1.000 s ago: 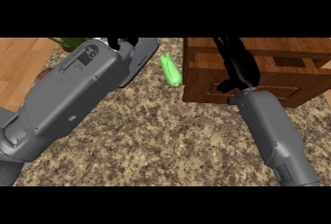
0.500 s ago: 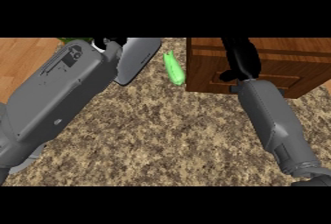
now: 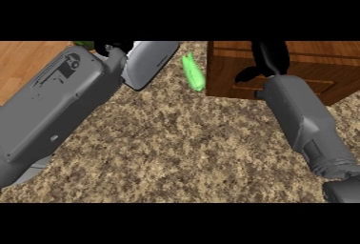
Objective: Pick up the can, place it into the drawer and close the drawer
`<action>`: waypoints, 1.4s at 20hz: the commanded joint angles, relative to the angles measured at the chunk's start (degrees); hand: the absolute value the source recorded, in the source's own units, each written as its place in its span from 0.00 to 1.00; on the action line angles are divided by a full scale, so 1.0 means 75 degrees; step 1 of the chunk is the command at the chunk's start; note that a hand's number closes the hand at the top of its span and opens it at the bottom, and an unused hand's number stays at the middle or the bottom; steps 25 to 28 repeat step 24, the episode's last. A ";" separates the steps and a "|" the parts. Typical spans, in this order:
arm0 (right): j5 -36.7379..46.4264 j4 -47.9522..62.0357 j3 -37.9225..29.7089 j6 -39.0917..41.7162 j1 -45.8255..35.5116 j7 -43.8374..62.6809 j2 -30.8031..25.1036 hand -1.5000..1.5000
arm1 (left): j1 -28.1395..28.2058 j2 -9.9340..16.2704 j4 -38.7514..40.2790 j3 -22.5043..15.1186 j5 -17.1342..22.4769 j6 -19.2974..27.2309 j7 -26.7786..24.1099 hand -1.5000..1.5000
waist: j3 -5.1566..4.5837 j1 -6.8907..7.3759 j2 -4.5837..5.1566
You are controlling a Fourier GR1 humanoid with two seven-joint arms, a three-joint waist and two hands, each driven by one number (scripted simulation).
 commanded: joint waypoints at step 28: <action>-0.3283 0.0743 -0.3196 0.2152 -0.1378 -0.2132 0.0117 0.00 | 0.0517 0.0449 -0.1309 -0.0071 -0.0346 0.0206 0.0578 0.00 | 0.0009 0.0183 0.0046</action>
